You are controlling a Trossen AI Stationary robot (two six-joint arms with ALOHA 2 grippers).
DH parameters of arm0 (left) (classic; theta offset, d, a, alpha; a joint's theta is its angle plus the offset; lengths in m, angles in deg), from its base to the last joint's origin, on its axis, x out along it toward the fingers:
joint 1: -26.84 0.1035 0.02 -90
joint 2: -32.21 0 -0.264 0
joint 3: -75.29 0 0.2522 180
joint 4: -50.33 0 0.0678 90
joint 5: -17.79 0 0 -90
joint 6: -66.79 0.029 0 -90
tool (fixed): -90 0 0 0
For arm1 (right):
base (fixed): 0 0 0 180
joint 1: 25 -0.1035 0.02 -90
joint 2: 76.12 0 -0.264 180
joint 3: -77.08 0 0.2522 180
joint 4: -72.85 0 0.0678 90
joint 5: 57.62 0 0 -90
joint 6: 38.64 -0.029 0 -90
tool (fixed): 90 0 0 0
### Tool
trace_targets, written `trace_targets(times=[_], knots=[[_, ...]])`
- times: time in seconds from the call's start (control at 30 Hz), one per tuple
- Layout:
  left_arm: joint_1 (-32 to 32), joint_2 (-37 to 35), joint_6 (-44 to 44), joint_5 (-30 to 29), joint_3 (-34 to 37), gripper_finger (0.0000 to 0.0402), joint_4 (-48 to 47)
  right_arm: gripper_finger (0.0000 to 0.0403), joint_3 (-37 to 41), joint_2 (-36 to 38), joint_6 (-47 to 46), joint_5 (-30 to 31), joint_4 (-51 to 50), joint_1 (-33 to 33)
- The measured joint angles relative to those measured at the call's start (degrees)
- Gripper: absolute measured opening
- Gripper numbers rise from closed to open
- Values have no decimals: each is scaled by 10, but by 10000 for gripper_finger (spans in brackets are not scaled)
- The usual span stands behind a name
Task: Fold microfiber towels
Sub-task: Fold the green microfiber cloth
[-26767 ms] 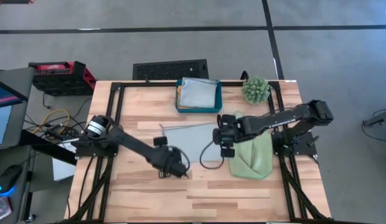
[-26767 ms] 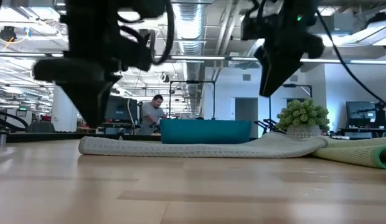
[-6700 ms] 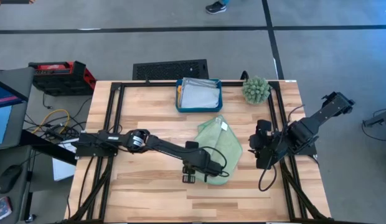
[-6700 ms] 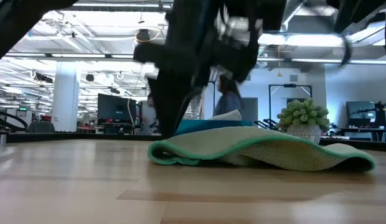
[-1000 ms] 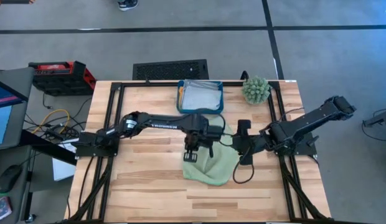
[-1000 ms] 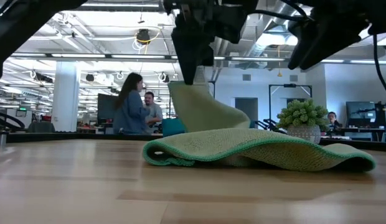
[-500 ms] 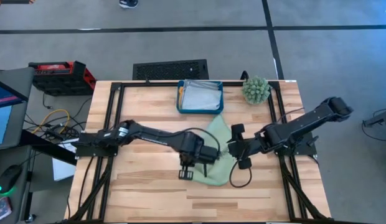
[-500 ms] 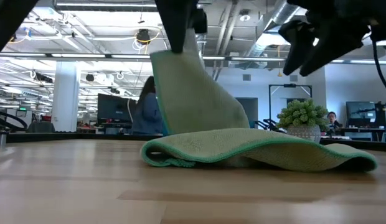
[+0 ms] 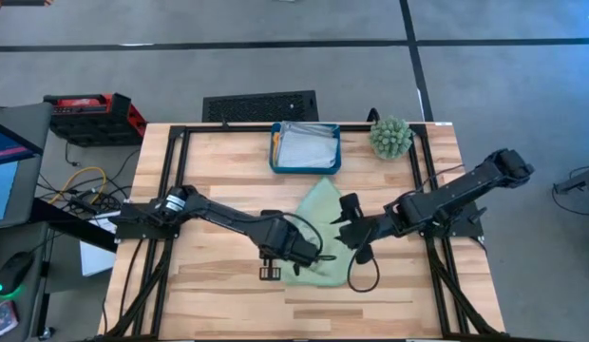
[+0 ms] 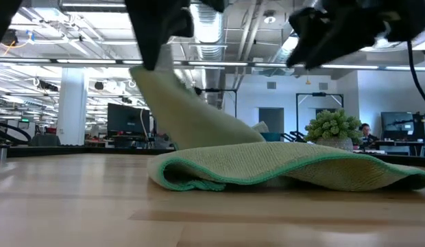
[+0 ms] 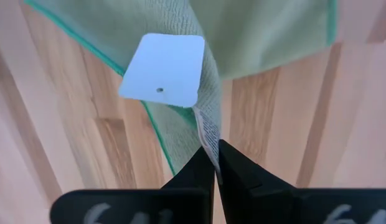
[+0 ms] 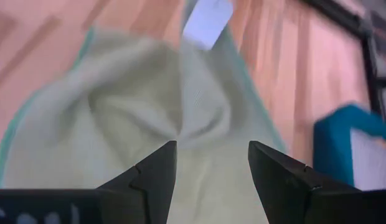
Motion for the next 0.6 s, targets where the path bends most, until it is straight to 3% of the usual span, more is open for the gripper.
trace_targets(times=[0.2,0.4,0.6], knots=[[-15,0,-31,-6,28,0,2,221,-1,-42,79,-88,94,57],[-23,-3,-39,-4,28,0,23,221,-3,-104,150,-97,165,116],[-26,-16,-58,-14,28,0,41,221,-3,-149,193,-192,217,184]])
